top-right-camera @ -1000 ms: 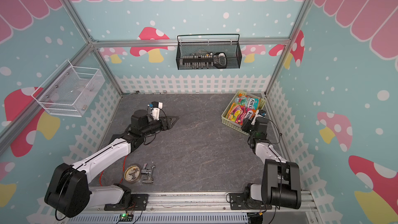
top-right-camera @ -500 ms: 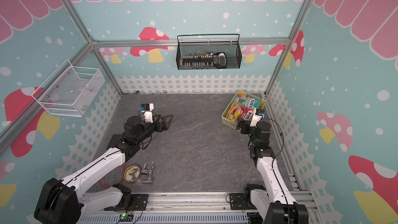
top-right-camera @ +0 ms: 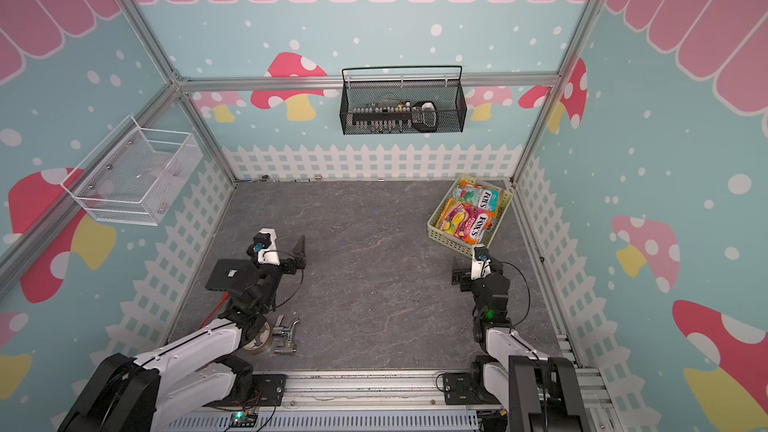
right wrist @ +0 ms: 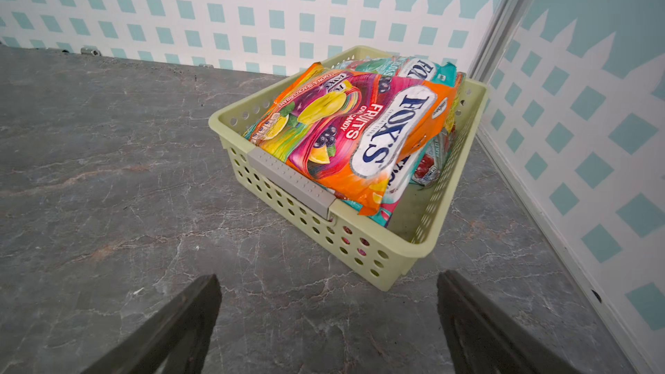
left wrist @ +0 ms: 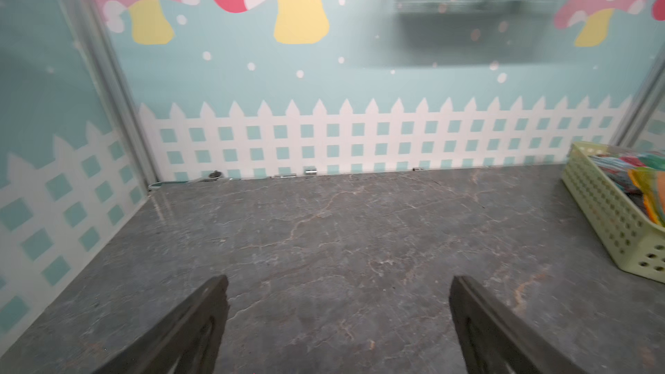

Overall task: Put the candies in the basket
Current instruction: Reset both arms

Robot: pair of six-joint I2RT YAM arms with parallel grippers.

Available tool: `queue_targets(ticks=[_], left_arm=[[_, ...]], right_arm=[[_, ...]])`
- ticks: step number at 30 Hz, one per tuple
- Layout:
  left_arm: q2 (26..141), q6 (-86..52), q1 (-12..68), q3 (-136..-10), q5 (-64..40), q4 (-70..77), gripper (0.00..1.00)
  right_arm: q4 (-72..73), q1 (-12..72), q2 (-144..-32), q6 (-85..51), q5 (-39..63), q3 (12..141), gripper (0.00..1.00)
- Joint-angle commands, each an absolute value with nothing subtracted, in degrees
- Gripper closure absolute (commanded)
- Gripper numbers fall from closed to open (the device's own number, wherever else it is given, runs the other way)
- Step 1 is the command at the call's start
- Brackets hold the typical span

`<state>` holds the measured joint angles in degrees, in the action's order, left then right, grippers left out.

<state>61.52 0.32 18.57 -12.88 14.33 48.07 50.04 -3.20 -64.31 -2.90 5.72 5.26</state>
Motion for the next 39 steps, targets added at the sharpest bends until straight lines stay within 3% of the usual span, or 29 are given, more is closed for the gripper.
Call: queue_targets(ticks=[1, 4, 8, 13, 19, 25, 39], left_arm=[[64.0, 0.2, 14.1, -9.5, 15.5, 55.2, 0.01], [67.9, -0.7, 11.9, -8.8, 13.7, 57.7, 0.01], [73.1, 1.3, 11.6, -9.6, 9.3, 62.8, 0.01], [78.5, 0.1, 7.1, -7.7, 2.1, 74.6, 0.01], [88.7, 0.4, 5.5, -5.5, -0.4, 90.5, 0.01], [87.1, -1.5, 4.5, -12.0, -0.2, 74.3, 0.01], [87.5, -3.1, 2.6, -13.1, -1.9, 73.0, 0.01]], right_arm=[[65.2, -2.7, -69.0, 0.4, 7.4, 6.1, 0.01], [74.3, -2.8, -72.9, 0.9, 6.2, 5.1, 0.01], [71.4, -2.9, -76.2, 1.7, 10.4, 8.3, 0.01], [88.9, -2.9, -88.2, 1.5, 12.2, 5.9, 0.01], [80.3, -2.9, -86.6, 1.1, 9.7, 8.8, 0.01], [76.3, -2.9, -87.0, -0.4, 6.6, 11.2, 0.01], [75.5, -2.7, -87.3, -0.5, 6.0, 12.0, 0.01]])
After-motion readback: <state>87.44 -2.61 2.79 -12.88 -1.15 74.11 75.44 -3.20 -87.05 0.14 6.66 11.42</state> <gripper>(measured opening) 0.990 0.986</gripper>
